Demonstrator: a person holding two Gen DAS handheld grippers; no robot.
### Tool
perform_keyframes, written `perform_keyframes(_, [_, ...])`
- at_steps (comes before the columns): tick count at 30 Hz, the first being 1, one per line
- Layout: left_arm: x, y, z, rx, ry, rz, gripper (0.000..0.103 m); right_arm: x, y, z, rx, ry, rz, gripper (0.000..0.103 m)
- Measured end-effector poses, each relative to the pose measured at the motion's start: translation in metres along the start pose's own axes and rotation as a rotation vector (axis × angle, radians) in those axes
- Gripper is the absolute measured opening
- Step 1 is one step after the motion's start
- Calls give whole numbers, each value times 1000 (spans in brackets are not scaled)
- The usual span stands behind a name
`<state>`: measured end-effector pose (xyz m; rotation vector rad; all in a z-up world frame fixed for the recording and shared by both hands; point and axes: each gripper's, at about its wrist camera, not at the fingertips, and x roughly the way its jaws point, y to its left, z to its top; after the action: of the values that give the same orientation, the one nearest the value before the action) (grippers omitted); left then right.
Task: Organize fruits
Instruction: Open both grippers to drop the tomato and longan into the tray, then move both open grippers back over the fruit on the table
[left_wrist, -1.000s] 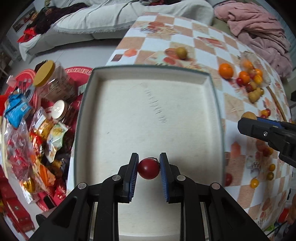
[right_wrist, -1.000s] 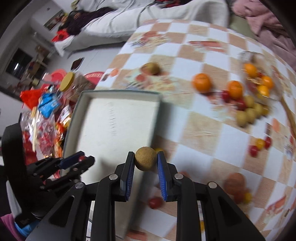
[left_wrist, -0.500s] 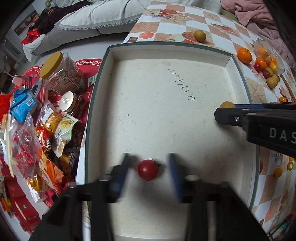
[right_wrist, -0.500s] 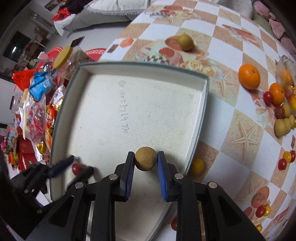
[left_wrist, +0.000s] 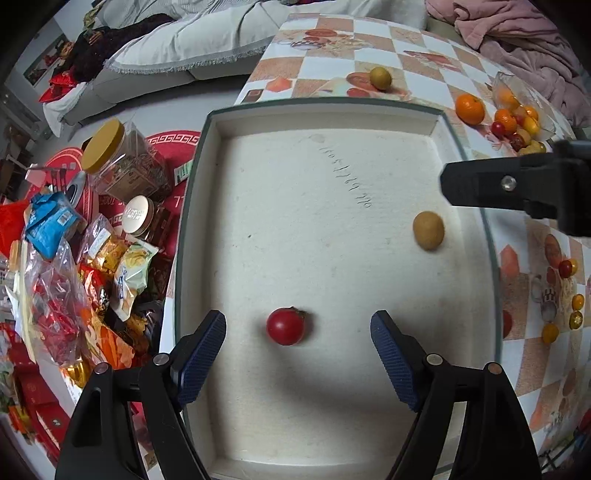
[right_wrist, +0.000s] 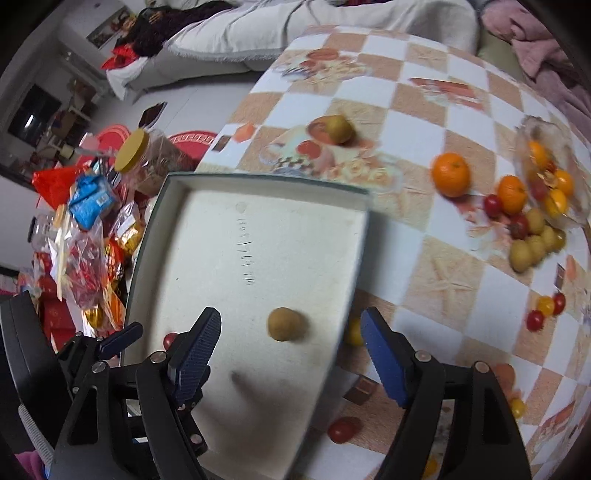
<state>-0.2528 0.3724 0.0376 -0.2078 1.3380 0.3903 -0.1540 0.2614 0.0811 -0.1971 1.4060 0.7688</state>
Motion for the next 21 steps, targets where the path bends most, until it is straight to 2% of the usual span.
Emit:
perform_keyframes(7, [-18, -41, 20, 86, -41, -41, 82, -32, -67, -31, 147, -21, -65, 81])
perform_keyframes(16, [-29, -120, 51, 232, -74, -126, 82, -65, -165, -105, 347, -29, -193, 81])
perform_keyframes(21, [-23, -171, 61, 298, -70, -175, 82, -74, -194, -143, 424, -28, -223, 81])
